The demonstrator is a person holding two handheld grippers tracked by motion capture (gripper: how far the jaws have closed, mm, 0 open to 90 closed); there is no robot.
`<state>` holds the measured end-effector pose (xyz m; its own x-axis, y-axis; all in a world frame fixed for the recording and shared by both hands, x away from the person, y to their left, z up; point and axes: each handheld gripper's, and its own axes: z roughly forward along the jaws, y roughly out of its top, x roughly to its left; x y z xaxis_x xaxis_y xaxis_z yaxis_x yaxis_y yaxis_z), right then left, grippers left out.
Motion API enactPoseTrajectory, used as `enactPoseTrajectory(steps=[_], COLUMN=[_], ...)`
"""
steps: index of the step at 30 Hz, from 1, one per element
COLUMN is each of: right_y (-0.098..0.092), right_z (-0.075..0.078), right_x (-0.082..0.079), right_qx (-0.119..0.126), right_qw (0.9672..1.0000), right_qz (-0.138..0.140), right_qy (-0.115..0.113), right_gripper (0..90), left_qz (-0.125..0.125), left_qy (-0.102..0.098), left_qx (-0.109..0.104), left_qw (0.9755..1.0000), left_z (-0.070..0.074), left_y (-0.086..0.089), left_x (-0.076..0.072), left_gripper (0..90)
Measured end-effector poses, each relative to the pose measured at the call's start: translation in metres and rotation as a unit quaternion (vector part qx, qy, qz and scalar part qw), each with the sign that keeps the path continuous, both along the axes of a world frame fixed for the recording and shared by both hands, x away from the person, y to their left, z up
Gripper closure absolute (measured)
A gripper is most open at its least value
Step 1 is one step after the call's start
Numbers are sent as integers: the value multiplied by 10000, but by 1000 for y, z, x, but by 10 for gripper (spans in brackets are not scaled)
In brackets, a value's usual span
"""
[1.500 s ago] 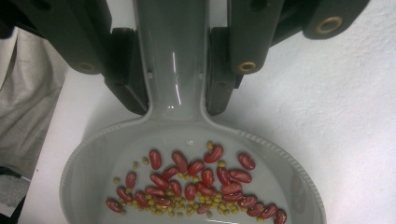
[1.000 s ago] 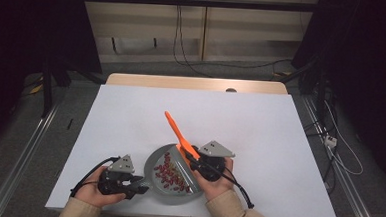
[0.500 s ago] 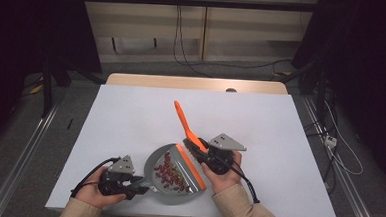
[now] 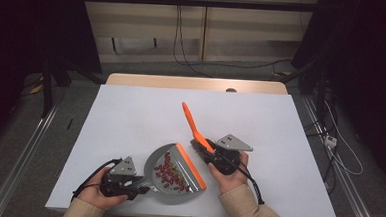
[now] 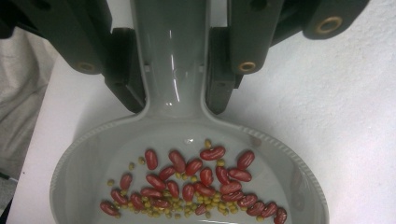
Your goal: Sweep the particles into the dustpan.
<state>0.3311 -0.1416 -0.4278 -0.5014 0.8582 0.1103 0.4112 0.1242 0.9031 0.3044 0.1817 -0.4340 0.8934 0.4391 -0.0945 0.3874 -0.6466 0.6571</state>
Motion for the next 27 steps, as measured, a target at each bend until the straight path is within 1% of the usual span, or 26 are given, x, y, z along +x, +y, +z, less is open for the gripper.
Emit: enactPoseTrajectory(steps=[3,5,6,7,8,11,12,13,14,15,16,17,18,19,20,21,22,23,24,25,26,27], right_y=[-3,-5,-5,-6,-7,-9,-10,-11,-11,-12,-13,-14,-14,-15,-16,-17,-18,-19,-20,-21,-22,-24], right_z=[0,0,0,0,0,1,2,2,2,2,2,2,3,3,3,3,4,4,4,4,4,4], right_x=[0,0,0,0,0,0,0,0,0,0,0,1,1,1,1,1,1,1,1,1,1,1], right_qx=[-7,-3,-8,-4,8,0,3,3,4,10,0,3,-4,-7,0,7,-1,-4,-6,-14,-9,-17], right_qw=[10000,10000,10000,10000,10000,10000,10000,10000,10000,9999,9999,9999,9999,9999,9999,9999,9999,9999,9999,9999,9999,9999], right_qz=[-21,-18,-34,-36,-46,-60,-84,-80,-82,-100,-93,-102,-105,-102,-109,-115,-116,-113,-123,-134,-136,-146], right_qy=[-13,-18,-24,-20,-18,-40,-45,-50,-53,-46,-46,-49,-52,-61,-52,-54,-56,-57,-61,-66,-66,-74], right_gripper=[711,712,712,712,712,712,712,712,712,712,712,712,712,712,712,712,712,712,712,712,712,712], left_qz=[37,18,59,104,122,258,241,285,304,323,323,385,444,384,463,461,559,561,593,625,667,730], left_qy=[-36,-31,-74,-87,-86,-171,-149,-161,-194,-173,-186,-233,-228,-243,-239,-220,-252,-237,-361,-317,-344,-359], left_qx=[-1,-45,-18,-34,-98,-78,-168,-197,-209,-237,-217,-189,-242,-222,-274,-273,-347,-352,-280,-352,-346,-398], left_qw=[10000,10000,10000,9999,9998,9995,9995,9993,9991,9990,9991,9988,9985,9987,9983,9983,9975,9975,9972,9969,9966,9959], left_z=[0,-1,-1,-1,-1,0,0,1,2,2,3,3,3,4,4,5,5,6,7,8,9,9], left_y=[0,0,0,0,0,2,3,4,4,5,5,6,6,7,7,8,8,9,10,10,11,11], left_x=[-1,0,0,0,0,1,2,2,2,2,3,3,3,5,4,5,5,6,7,7,8,9], left_gripper=[629,629,629,629,629,629,629,630,630,630,630,630,630,630,630,630,630,630,630,630,630,629])
